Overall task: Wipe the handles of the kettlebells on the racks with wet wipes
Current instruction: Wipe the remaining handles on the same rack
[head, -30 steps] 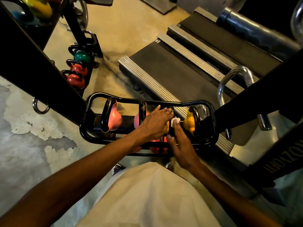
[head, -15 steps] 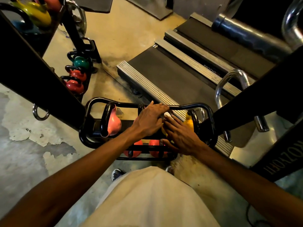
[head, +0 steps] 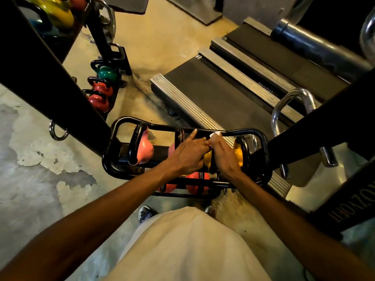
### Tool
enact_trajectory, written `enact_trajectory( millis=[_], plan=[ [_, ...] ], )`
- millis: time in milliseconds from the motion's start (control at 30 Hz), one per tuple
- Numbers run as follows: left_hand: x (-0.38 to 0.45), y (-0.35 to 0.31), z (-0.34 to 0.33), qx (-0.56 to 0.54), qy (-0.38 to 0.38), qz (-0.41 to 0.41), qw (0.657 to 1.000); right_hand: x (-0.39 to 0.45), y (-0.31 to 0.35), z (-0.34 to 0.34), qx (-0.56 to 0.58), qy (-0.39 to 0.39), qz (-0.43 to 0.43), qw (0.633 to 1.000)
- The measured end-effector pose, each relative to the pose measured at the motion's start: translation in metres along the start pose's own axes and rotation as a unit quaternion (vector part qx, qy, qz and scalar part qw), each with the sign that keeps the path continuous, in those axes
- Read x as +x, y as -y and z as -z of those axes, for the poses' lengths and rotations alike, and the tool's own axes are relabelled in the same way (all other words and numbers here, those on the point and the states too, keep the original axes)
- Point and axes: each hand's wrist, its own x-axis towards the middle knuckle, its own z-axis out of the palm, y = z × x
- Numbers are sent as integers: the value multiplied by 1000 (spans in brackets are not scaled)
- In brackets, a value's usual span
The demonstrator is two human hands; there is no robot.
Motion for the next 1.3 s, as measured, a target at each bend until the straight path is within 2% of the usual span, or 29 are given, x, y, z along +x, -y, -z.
enact_trajectory(
  millis=[100, 167, 267, 333, 467, 600, 733, 867, 1033, 1167, 1300],
  plan=[
    [2, -2, -7, 9, 19, 3, 1000, 6, 7, 2, 186, -31, -105, 976],
    [4, -2, -6, 14, 13, 8, 1000, 11, 9, 10, 264, -43, -157, 951],
    [4, -5, -1, 32, 21, 10, 999, 10, 4, 16, 312, -30, -222, 923],
    [4, -9, 2, 33, 20, 14, 999, 7, -3, 19, 309, -5, -237, 921],
    [4, -14, 3, 28, 18, 21, 999, -6, -11, 19, 264, -13, -203, 943],
    [3, -16, -3, 33, 6, 28, 999, -19, -27, 20, 113, -46, -109, 987],
    [7, -22, -7, 53, -13, 41, 998, -32, -30, 20, 32, -107, -57, 992],
    [18, -30, -11, 52, -25, 39, 998, -26, -35, 36, 69, -135, -56, 987],
    [33, -47, -18, 21, -34, 57, 998, -24, -26, 66, 238, -176, -104, 950],
    [39, -59, -18, 7, -27, 59, 998, -17, -35, 83, 216, -237, -98, 942],
    [41, -64, -16, 1, -10, 48, 999, -11, -44, 88, 196, -243, -97, 945]
  ],
)
